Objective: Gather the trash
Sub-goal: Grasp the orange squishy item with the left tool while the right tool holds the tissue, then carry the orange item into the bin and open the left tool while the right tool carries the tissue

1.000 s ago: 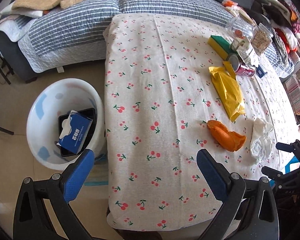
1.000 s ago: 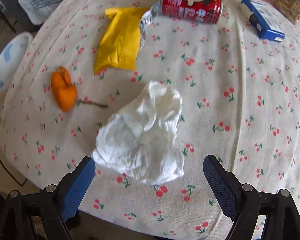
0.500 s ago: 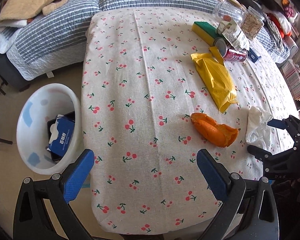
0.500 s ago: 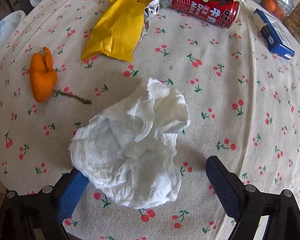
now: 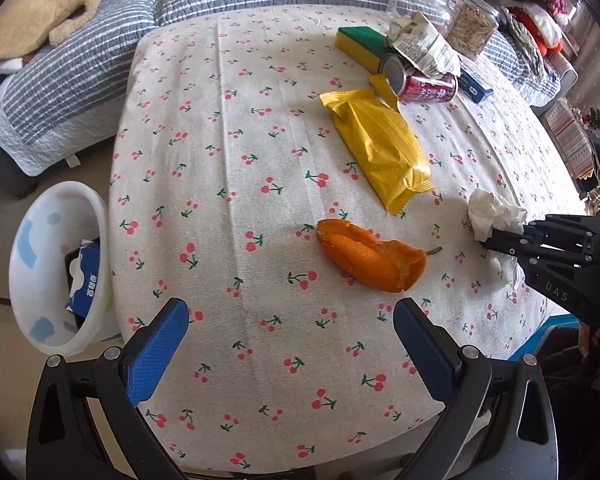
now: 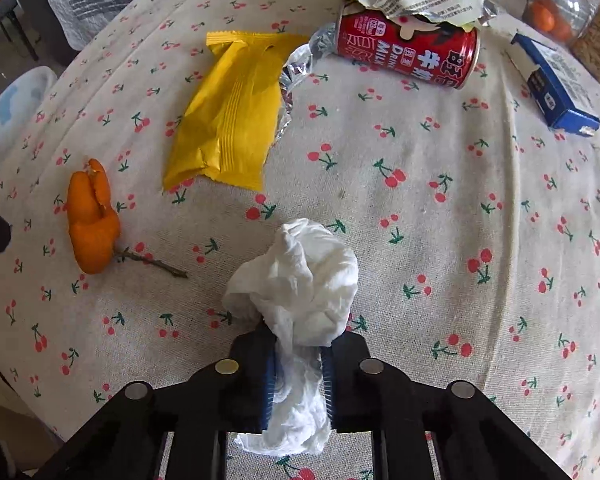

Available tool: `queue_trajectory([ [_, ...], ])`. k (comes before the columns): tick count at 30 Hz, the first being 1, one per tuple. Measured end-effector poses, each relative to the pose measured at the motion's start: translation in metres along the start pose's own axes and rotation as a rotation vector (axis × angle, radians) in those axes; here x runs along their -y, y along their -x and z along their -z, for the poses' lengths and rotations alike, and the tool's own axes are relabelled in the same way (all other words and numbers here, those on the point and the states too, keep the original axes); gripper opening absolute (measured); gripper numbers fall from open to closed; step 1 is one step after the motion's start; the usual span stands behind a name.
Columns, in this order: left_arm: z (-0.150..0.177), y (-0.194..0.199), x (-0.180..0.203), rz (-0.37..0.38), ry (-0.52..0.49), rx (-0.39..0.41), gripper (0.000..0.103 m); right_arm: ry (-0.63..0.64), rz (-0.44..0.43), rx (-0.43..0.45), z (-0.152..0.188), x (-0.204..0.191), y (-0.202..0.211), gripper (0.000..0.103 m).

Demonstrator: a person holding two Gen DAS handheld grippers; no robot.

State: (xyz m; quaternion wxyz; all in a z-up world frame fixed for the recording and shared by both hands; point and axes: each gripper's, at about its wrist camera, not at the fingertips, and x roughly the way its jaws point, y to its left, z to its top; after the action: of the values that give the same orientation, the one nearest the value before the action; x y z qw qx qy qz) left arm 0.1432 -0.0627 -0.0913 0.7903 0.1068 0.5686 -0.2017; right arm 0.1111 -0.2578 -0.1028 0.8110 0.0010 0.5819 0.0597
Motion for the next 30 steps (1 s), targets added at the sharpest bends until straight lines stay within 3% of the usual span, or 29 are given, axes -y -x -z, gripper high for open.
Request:
queue_trajectory([
  [12,-0.007,-0.015,0.036,0.038,-0.039,0.000,0.101,-0.149,-0.018,0.043,0.034,0.053,0.043,0.009],
  [15,-0.012,-0.026,0.041,0.044,-0.047,-0.001,0.088,-0.182,-0.022,0.048,0.040,0.067,0.048,0.009],
  [17,-0.014,-0.033,0.043,0.070,-0.045,-0.006,0.071,-0.195,-0.022,0.054,0.042,0.074,0.051,0.009],
  [19,-0.016,-0.038,0.044,0.070,-0.037,-0.011,0.062,-0.207,-0.022,0.057,0.047,0.080,0.055,0.009],
  [30,-0.020,-0.029,0.045,0.095,-0.027,0.032,0.040,-0.238,-0.014,0.054,0.059,0.097,0.060,0.009],
])
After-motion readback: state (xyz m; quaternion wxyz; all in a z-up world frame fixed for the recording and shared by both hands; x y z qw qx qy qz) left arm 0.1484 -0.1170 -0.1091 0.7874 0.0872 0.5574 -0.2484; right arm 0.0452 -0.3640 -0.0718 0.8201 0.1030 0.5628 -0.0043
